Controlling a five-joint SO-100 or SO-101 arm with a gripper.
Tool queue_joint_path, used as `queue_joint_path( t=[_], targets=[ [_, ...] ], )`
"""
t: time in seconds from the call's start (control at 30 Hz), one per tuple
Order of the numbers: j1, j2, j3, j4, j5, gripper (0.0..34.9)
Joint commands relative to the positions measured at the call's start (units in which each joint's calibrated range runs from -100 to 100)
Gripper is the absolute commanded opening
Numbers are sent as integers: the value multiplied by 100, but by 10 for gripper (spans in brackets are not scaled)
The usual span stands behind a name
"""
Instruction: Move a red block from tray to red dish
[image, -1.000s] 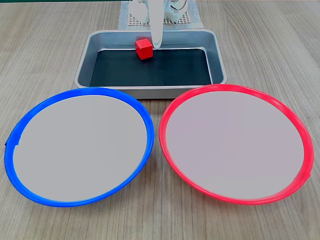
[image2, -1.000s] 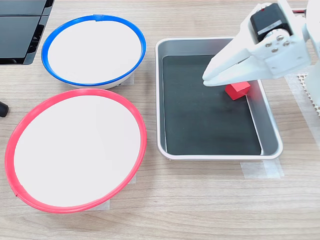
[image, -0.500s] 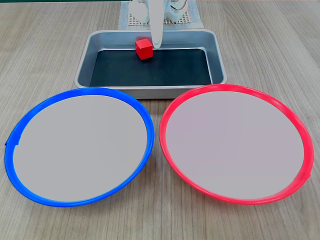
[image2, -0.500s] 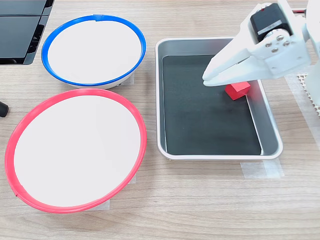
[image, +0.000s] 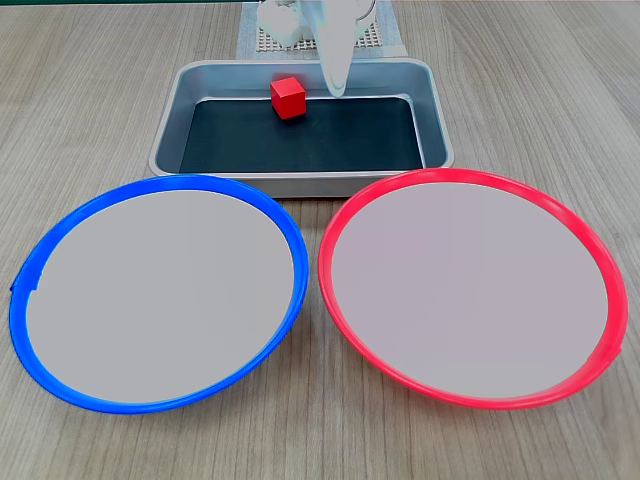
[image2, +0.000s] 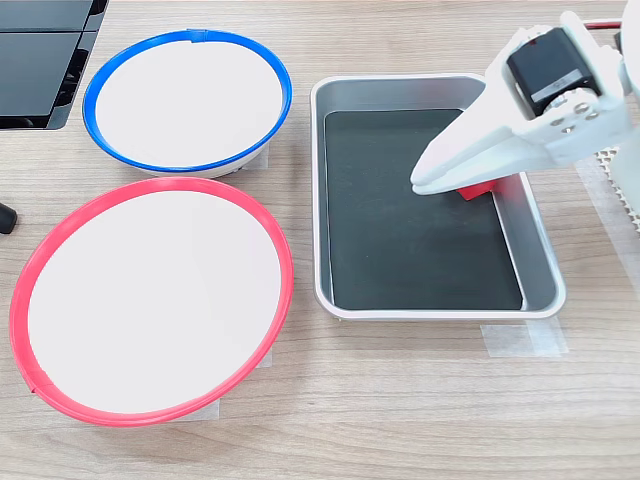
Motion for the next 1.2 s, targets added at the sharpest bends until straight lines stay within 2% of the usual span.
queue_joint_path(
  t=[0.0, 0.13, 0.3, 0.37, 0.4, 0.43, 0.47, 0.53, 0.57, 0.7, 0.9, 1.17],
  targets=[
    [-89, 444, -455, 400, 293, 2],
    [52, 1936, -2103, 1201, 1758, 1],
    [974, 4316, -4479, 2562, 3863, 2],
    [1313, 4896, -4952, 2893, 4518, 34],
    [1464, 5134, -5089, 2975, 4806, 67],
    [1586, 5322, -5153, 3000, 5065, 97],
    [1699, 5476, -5153, 2992, 5314, 110],
    [1859, 5697, -5098, 2876, 5705, 176],
    [1925, 5808, -5007, 2769, 5919, 191],
    [2000, 6175, -4761, 2496, 6325, 220],
    [1831, 6661, -4479, 2175, 6515, 212],
    [1755, 6985, -4151, 1737, 6564, 220]
  ],
)
